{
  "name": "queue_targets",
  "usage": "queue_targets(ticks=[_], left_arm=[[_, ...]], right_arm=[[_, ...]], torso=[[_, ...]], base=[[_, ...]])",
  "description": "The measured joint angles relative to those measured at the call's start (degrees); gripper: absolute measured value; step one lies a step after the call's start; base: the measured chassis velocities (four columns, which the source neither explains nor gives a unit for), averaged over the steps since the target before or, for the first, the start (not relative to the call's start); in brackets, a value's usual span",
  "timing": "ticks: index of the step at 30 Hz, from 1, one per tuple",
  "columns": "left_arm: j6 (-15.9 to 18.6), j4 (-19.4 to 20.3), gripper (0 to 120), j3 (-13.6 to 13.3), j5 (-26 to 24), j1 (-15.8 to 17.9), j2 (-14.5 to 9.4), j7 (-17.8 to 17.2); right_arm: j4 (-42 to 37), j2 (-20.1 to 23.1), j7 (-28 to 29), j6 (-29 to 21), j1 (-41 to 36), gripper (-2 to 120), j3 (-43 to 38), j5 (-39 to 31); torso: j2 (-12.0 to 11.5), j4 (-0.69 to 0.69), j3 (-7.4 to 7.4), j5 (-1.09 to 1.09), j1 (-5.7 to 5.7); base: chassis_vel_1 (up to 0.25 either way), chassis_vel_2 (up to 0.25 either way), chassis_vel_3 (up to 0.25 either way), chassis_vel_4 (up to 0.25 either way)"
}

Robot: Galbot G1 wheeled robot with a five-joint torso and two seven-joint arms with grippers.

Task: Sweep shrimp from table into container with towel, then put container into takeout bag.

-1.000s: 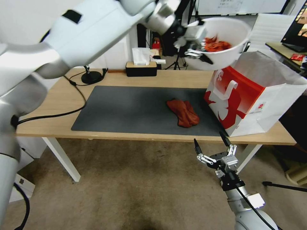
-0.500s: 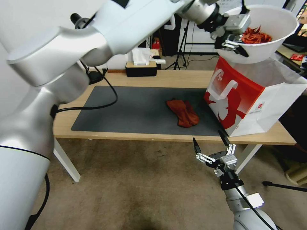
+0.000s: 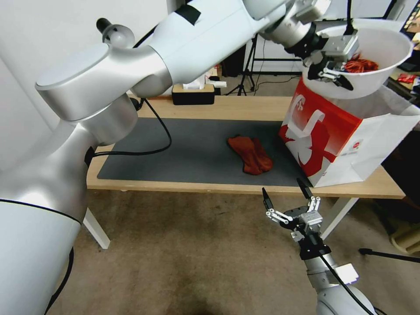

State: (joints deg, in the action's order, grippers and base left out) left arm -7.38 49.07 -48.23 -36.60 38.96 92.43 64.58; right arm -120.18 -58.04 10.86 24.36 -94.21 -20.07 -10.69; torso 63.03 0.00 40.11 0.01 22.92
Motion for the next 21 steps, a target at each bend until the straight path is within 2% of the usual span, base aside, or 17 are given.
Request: queue_targets(ticks=[11,21], left_arm=[[0.8,3.6,0,-3.3,-1.8,0.6,-0.2,-1.3],[0.8,3.4,0,-4.6,-2.0,0.6,-0.2,-1.3]], right_arm=[[-0.5,-1.7,-0.2,-0.4,0.0,100,0.3,0.9],[-1.0,-2.4,-0.3,-0.4,-0.4,100,0.3,1.5]], torso=[[0.0,0.0,0.0,0.0,0.0],[0.0,0.0,0.0,-0.01,-0.01]], base=[[0.0,0.0,0.0,0.0],[0.0,0.0,0.0,0.0]])
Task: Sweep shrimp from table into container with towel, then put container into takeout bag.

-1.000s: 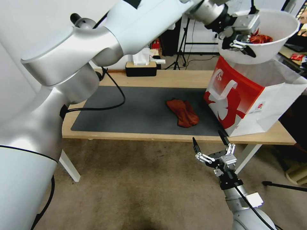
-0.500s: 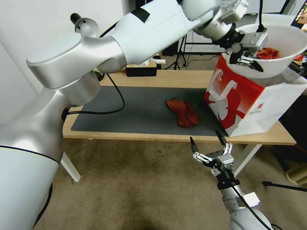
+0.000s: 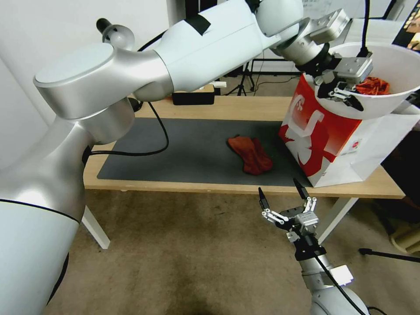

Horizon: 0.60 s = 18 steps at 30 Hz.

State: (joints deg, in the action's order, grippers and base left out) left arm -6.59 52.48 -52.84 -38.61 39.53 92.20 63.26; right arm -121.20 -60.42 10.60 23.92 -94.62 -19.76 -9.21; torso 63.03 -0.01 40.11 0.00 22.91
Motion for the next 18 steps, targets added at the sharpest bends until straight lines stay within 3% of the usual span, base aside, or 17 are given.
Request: queue_targets(ticks=[6,18], left_arm=[[0.3,-3.5,0,-0.3,-1.0,0.5,0.0,0.5],[0.7,-3.5,0,-1.6,-1.1,0.7,-0.1,0.3]], right_arm=[[-0.2,-0.4,-0.1,-0.1,0.0,100,0.3,0.3],[-0.5,-0.9,-0.2,-0.4,0.4,100,0.4,0.4]], torso=[[0.0,0.01,0.0,0.0,0.0],[0.0,0.0,0.0,0.0,0.01]], base=[[0.0,0.0,0.0,0.0],[0.0,0.0,0.0,0.0]])
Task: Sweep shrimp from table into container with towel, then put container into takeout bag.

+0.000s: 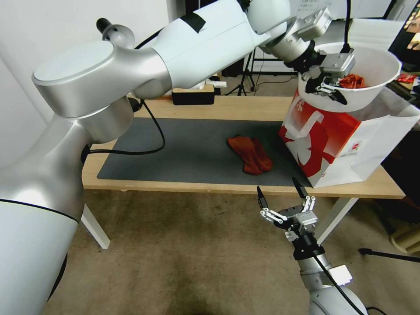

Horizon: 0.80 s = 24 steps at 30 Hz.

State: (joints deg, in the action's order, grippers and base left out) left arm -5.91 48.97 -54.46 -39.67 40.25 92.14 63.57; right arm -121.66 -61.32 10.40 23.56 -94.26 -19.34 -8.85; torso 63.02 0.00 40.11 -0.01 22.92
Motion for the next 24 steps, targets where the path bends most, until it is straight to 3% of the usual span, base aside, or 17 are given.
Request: queue_targets(ticks=[6,8,9,12,14,18,21,24], left_arm=[[0.4,1.1,1,-0.4,0.2,0.5,0.0,-1.1],[0.6,1.4,5,-0.5,0.3,0.6,0.0,-1.4],[0.8,1.5,14,-0.5,0.3,0.7,0.0,-1.6],[0.9,1.6,21,-0.5,0.3,0.9,0.0,-1.8],[0.9,1.6,34,-0.6,0.4,1.4,0.0,-1.9],[0.9,1.7,41,-0.6,0.6,1.6,0.0,-2.2],[0.6,1.9,59,-0.2,0.8,1.9,0.0,-3.3],[0.5,2.1,70,0.7,1.3,2.1,0.0,-4.0]], right_arm=[[-0.1,-0.3,-0.1,0.0,-0.1,100,0.0,0.1],[-0.1,-0.4,-0.1,-0.1,0.0,100,0.0,0.1],[-0.1,-0.4,-0.1,-0.1,0.0,100,0.0,0.1],[-0.2,-0.5,-0.1,-0.2,0.0,100,0.0,0.1],[-0.2,-0.6,-0.1,-0.2,0.1,100,0.0,0.1],[-0.3,-0.9,-0.2,-0.4,0.2,100,0.1,0.2],[-0.4,-0.9,-0.3,-0.4,0.2,100,0.2,0.3],[-0.4,-0.7,-0.3,-0.4,0.2,100,0.2,0.3]], torso=[[0.0,0.0,0.0,0.0,0.0],[0.0,0.0,0.0,0.0,0.0],[0.0,0.0,0.0,0.0,0.0],[0.0,-0.01,0.0,0.0,-0.01],[0.0,0.0,0.0,0.0,0.0],[0.0,0.0,0.0,0.0,0.0],[0.0,0.0,0.0,0.0,0.0],[0.0,0.0,0.0,0.0,0.0]], base=[[0.0,0.0,0.0,0.0],[0.0,0.0,0.0,0.0],[0.0,0.0,0.0,0.0],[0.0,0.0,0.0,0.0],[0.0,0.0,0.0,0.0],[0.0,0.0,0.0,0.0],[0.0,0.0,0.0,0.0],[0.0,0.0,0.0,0.0]])
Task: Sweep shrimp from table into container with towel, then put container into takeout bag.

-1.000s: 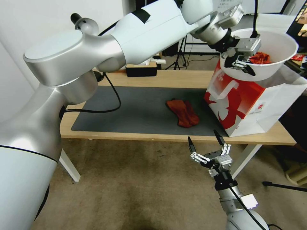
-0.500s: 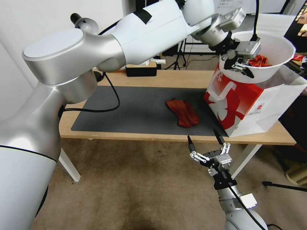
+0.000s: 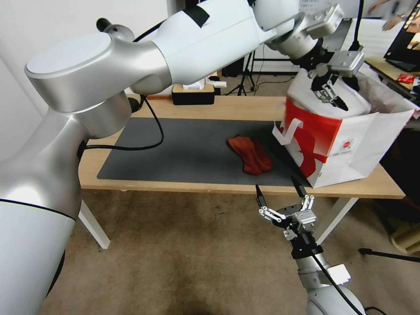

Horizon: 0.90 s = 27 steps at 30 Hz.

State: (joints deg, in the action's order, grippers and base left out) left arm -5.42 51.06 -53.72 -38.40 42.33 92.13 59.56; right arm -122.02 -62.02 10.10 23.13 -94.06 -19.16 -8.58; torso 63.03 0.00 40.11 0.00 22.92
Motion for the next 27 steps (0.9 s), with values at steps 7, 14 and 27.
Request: queue_targets(ticks=[7,14,27], left_arm=[[0.6,-2.8,96,5.3,1.8,-0.2,0.0,-0.9],[2.4,-1.8,100,15.7,7.5,-6.8,-5.6,-11.2],[14.6,20.1,100,25.7,5.4,-21.5,-29.7,-39.0]], right_arm=[[0.2,1.0,0.0,0.0,0.3,100,-0.2,-0.6],[0.5,1.7,0.0,0.0,0.5,100,-0.6,-1.6],[0.4,1.5,0.2,-0.2,0.0,100,-0.9,-1.7]], torso=[[0.0,0.0,-0.01,0.0,0.0],[0.0,0.0,0.01,0.0,0.01],[0.0,0.04,-0.01,-0.04,0.0]], base=[[0.0,0.0,0.0,0.0],[0.0,0.0,0.0,0.0],[0.0,0.0,0.0,0.0]])
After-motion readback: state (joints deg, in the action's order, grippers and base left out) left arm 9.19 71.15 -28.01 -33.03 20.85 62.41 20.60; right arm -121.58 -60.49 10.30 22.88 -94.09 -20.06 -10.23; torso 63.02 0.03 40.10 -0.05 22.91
